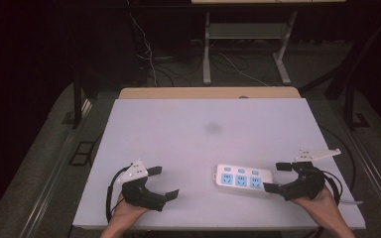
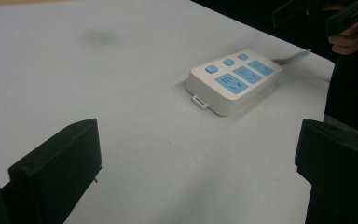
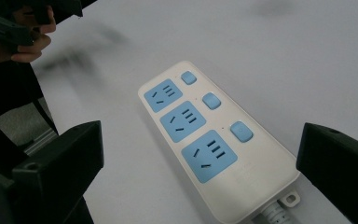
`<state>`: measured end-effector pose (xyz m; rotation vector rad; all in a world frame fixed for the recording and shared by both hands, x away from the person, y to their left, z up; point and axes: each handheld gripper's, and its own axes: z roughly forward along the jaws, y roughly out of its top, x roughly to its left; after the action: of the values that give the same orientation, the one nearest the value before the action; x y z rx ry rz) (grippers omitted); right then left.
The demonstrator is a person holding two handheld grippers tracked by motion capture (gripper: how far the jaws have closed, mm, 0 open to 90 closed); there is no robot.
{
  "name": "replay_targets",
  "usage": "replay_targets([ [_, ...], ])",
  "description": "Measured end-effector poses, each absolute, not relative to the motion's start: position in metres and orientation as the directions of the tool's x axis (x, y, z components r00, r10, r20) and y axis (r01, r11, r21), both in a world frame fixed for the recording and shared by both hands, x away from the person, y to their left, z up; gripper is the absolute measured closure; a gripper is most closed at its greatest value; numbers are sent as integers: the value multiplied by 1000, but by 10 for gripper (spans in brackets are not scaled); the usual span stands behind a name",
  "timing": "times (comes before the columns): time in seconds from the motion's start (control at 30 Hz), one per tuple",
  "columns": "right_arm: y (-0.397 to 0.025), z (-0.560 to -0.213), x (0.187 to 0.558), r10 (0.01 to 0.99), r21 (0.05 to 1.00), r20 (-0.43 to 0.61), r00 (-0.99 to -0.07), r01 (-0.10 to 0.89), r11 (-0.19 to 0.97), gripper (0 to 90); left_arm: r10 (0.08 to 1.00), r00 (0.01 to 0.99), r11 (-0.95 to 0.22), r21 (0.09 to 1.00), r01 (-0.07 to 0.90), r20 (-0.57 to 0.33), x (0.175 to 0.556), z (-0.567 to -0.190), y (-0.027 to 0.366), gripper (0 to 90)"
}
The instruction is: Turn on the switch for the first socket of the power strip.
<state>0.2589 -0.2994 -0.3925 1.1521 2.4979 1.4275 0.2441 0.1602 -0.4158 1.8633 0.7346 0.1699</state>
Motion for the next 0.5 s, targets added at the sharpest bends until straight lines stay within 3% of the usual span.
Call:
replay_targets([
  [0.5,-291,-380,278,593,713,281,-755,577,397,2,561,797,-233,881,411,-223,244,-416,160,0],
])
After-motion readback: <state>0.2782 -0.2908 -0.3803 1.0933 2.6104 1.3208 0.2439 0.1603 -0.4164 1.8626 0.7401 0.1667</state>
